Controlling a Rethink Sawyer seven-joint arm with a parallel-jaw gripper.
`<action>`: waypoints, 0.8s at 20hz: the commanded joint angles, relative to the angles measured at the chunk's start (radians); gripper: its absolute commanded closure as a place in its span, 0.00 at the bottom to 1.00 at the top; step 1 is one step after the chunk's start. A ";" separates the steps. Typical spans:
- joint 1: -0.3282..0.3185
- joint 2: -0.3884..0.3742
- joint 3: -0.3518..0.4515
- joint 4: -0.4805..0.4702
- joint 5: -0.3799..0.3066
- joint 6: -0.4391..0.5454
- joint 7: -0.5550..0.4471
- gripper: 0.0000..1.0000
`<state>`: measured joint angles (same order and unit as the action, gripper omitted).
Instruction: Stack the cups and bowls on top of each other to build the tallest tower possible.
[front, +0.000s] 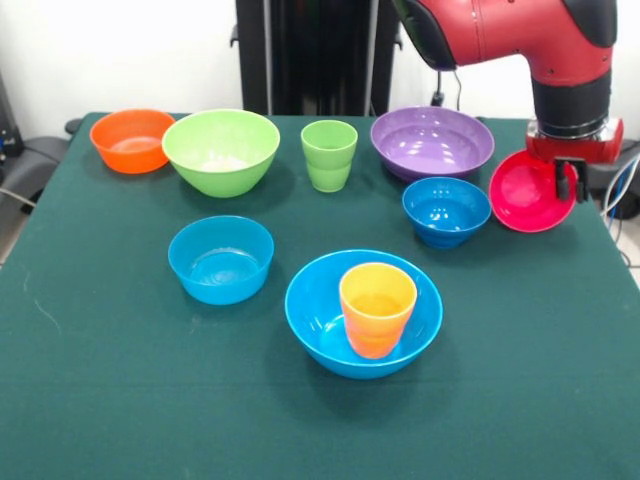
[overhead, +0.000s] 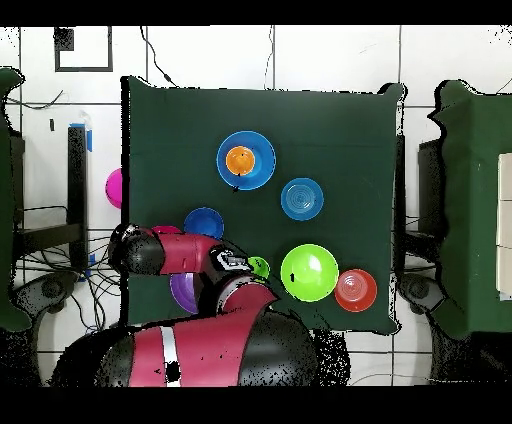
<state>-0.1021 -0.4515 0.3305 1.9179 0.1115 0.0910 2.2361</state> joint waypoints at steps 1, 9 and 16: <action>-0.032 0.134 0.046 -0.044 -0.069 0.041 -0.008 1.00; 0.059 -0.093 -0.105 -0.006 -0.078 0.170 0.019 1.00; 0.121 -0.221 -0.200 -0.022 -0.098 0.321 0.018 1.00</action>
<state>-0.0172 -0.5834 0.2087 1.9179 0.0733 0.2404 2.2360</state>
